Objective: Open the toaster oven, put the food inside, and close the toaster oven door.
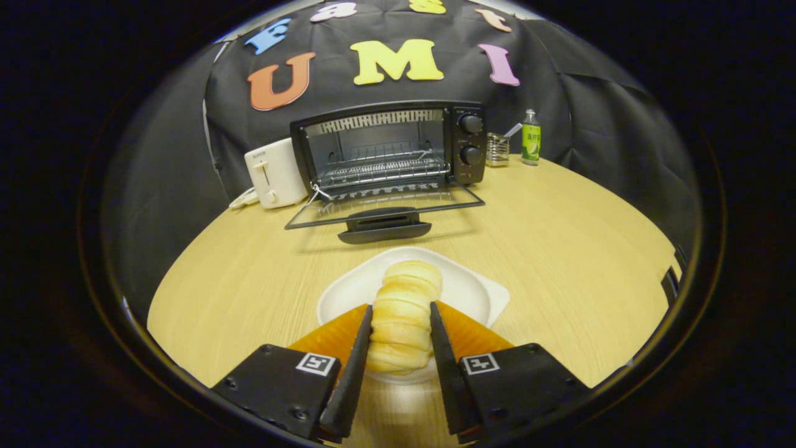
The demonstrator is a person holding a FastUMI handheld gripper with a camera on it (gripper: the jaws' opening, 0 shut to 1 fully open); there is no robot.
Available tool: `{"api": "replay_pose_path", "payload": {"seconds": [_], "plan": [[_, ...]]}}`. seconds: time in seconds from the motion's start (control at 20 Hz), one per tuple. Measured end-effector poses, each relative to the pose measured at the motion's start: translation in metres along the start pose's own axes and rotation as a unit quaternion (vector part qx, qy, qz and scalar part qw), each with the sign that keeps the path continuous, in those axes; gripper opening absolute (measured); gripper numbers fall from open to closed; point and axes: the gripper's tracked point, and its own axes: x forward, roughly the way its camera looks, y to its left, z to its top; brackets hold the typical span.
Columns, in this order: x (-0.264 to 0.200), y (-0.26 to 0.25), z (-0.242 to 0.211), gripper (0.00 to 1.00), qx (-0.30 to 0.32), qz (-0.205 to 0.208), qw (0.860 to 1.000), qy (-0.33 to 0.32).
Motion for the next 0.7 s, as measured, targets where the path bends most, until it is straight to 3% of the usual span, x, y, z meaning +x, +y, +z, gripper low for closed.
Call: {"api": "replay_pose_path", "payload": {"seconds": [0.15, 0.45, 0.7], "plan": [[-0.012, 0.003, 0.017, 0.58, -0.024, 0.006, 0.999, -0.035], [-0.026, 0.02, 0.064, 0.58, -0.043, 0.029, 0.995, -0.081], [0.003, 0.028, 0.106, 0.58, -0.049, 0.033, 0.993, -0.098]]}}
